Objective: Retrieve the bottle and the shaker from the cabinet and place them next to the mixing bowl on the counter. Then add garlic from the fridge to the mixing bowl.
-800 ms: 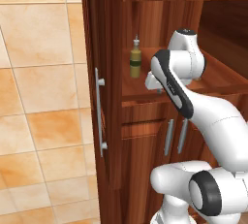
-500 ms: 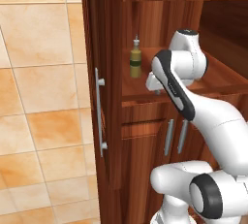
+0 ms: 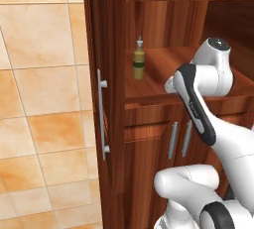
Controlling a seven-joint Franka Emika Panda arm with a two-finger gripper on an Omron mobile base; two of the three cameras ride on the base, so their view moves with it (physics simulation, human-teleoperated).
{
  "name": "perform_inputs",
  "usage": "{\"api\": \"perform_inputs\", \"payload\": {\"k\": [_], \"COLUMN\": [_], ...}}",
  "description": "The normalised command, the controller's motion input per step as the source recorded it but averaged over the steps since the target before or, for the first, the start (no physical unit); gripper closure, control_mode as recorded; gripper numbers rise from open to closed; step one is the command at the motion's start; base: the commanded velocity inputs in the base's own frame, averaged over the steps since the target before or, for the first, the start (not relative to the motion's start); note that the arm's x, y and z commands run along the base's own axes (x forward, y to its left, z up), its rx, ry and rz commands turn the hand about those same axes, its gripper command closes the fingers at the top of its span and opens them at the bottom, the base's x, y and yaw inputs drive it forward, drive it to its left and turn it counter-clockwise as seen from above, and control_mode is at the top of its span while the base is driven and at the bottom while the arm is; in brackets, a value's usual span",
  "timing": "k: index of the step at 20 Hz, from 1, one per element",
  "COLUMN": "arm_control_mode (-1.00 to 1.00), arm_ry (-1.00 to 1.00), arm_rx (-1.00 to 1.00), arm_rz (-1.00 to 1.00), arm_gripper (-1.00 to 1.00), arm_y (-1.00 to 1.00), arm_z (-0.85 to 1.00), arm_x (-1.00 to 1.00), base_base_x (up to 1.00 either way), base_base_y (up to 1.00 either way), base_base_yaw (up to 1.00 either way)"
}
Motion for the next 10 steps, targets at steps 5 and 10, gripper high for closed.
{"api": "perform_inputs", "payload": {"k": [5, 10], "arm_control_mode": [-1.00, -1.00], "arm_ry": [-0.21, -0.01], "arm_rx": [0.00, 0.00], "arm_rz": [-0.09, -0.03], "arm_gripper": [-1.00, -1.00], "arm_y": [-0.26, 0.37], "arm_z": [0.07, 0.02], "arm_x": [-0.01, 0.12], "base_base_x": [0.00, 0.00], "base_base_y": [0.00, 0.00], "base_base_yaw": [0.00, 0.00]}}
